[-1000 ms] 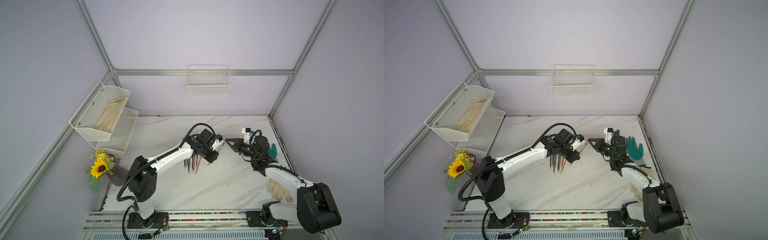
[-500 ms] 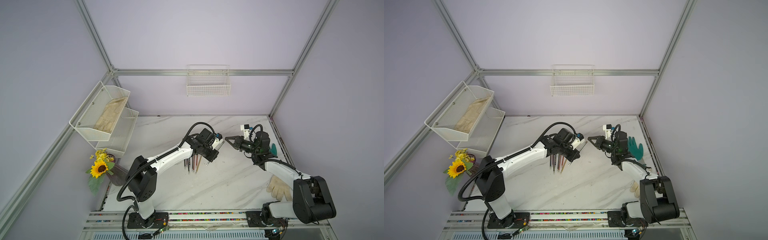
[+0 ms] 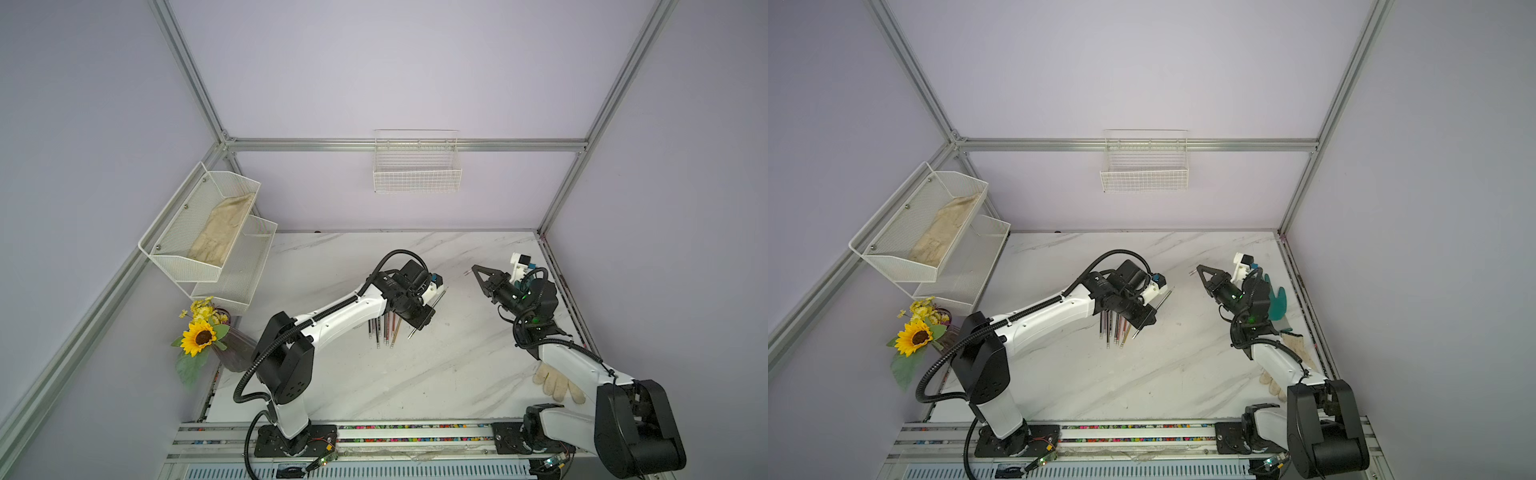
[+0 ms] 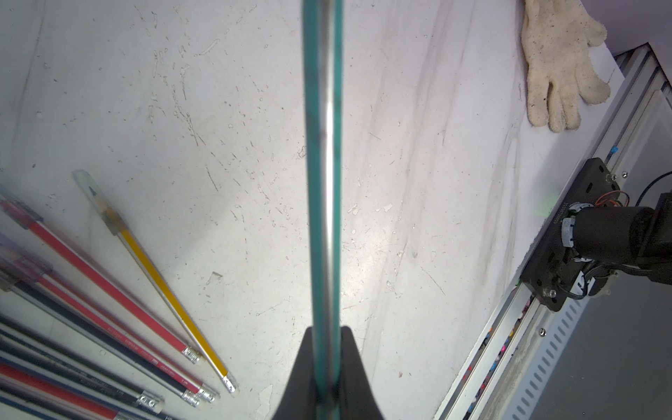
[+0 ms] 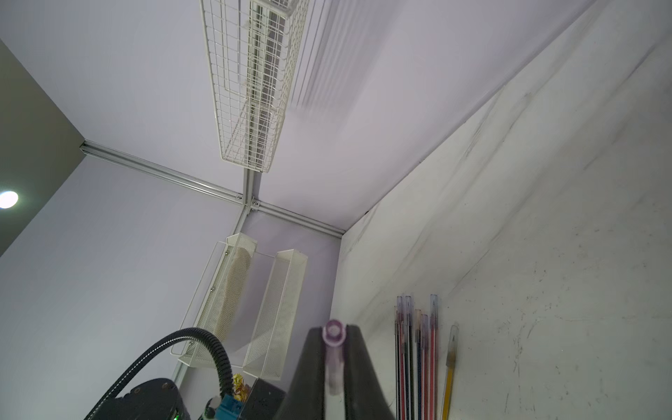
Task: Remove the protective cover of the pencils
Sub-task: Remove the protective sleeve from the pencil, then place the protective sleeve at the center of the board.
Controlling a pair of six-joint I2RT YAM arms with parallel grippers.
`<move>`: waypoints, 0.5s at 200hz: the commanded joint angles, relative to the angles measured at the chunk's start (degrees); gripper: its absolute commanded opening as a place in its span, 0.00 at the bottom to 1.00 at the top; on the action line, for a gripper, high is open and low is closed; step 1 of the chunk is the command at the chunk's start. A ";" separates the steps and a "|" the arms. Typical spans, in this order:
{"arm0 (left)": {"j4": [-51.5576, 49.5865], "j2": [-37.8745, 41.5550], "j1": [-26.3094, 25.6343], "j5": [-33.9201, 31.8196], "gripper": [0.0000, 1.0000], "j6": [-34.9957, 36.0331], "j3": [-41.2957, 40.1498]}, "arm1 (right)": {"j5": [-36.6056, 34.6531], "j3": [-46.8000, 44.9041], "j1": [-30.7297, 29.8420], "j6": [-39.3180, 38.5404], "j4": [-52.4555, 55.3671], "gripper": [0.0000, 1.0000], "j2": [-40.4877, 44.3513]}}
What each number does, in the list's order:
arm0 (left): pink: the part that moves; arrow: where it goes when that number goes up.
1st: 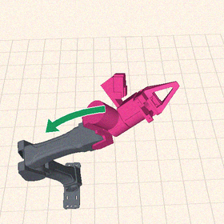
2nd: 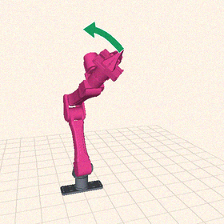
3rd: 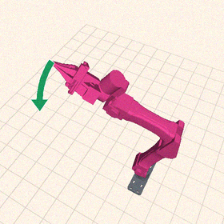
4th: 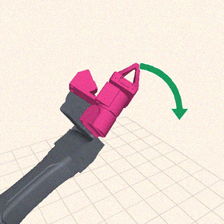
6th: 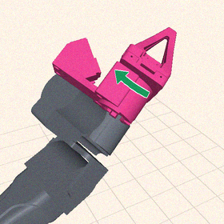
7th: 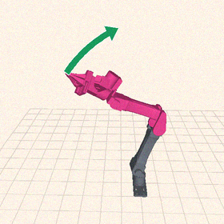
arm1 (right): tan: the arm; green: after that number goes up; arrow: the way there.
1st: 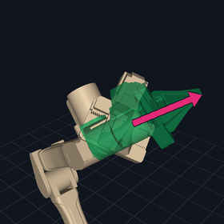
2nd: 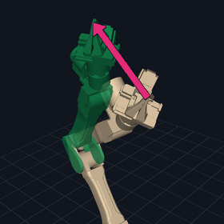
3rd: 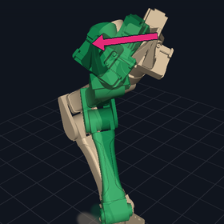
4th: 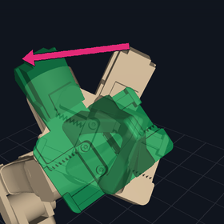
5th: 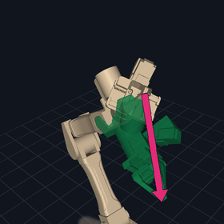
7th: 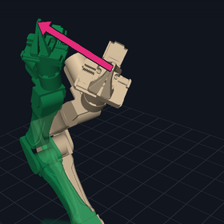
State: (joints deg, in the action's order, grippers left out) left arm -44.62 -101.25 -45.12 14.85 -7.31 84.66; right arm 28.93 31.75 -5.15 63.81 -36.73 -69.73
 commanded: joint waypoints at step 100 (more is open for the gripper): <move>13.82 -10.11 0.21 2.90 0.00 -23.13 0.45 | -9.50 22.49 2.33 -32.54 48.08 0.00 -19.26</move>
State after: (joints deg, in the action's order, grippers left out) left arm -34.74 -110.10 -45.12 17.65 -24.12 84.66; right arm 20.01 51.55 -3.16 37.04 2.92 -82.65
